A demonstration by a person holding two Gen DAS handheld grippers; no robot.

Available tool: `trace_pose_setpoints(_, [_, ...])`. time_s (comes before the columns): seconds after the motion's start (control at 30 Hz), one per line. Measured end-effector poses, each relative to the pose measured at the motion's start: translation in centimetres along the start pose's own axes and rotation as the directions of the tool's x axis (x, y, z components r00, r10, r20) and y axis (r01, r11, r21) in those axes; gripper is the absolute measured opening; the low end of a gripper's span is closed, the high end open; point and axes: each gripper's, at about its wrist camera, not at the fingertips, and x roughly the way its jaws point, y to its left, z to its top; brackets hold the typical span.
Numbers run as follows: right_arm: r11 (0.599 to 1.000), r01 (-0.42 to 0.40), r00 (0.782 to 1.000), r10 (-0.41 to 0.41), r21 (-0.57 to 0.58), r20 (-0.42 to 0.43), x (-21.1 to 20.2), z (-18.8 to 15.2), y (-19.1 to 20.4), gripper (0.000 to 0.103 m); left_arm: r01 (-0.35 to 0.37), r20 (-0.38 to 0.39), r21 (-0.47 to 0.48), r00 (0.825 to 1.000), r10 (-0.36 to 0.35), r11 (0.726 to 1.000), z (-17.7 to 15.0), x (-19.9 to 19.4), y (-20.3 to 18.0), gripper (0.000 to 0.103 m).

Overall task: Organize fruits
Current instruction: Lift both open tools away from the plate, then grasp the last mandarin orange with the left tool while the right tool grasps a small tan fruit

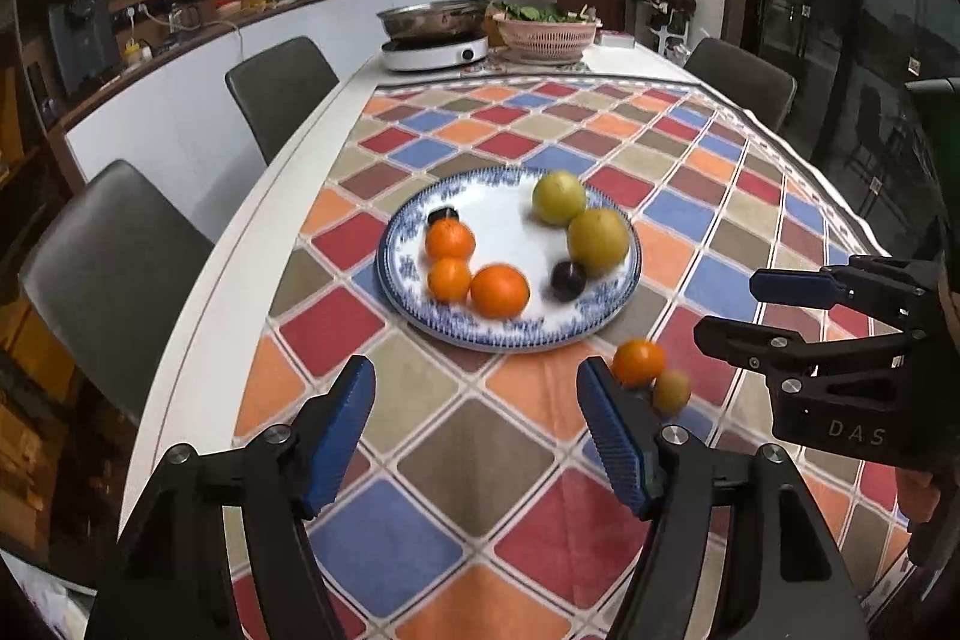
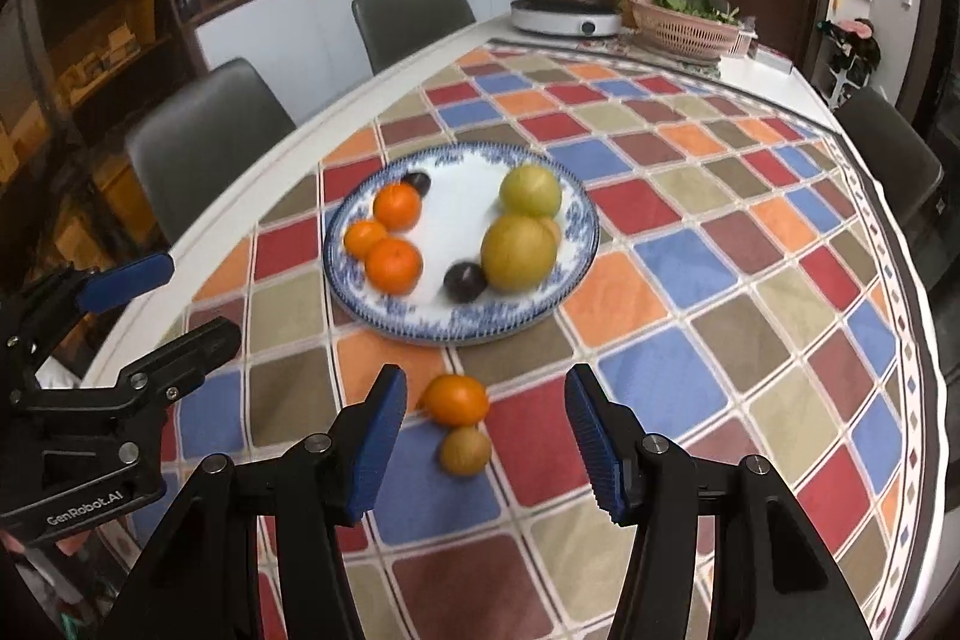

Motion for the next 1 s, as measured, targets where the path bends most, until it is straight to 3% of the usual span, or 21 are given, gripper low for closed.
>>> trace_pose_setpoints(0.43, [1.0,-0.006,0.994,0.004,-0.021,-0.108,3.5,-2.9,0.9,0.055,0.009,-0.088,-0.038,0.996,-0.012,0.999,-3.2,2.2,0.1,0.069])
trace_pose_setpoints(0.63, [1.0,-0.003,0.989,-0.001,-0.025,-0.147,5.0,-3.1,0.8,0.048,0.013,-0.106,-0.045,0.994,-0.017,0.999,-3.6,2.8,0.1,0.069])
trace_pose_setpoints(0.7, [1.0,-0.01,0.987,0.007,-0.022,-0.16,5.3,-3.1,0.8,0.041,0.014,-0.109,-0.047,0.994,-0.019,0.999,-3.7,2.9,0.2,0.069])
trace_pose_setpoints(1.0, [0.999,-0.027,0.984,0.023,-0.021,-0.178,6.4,-3.2,1.0,0.031,0.017,-0.127,-0.051,0.992,-0.023,0.999,-3.8,3.6,0.2,0.069])
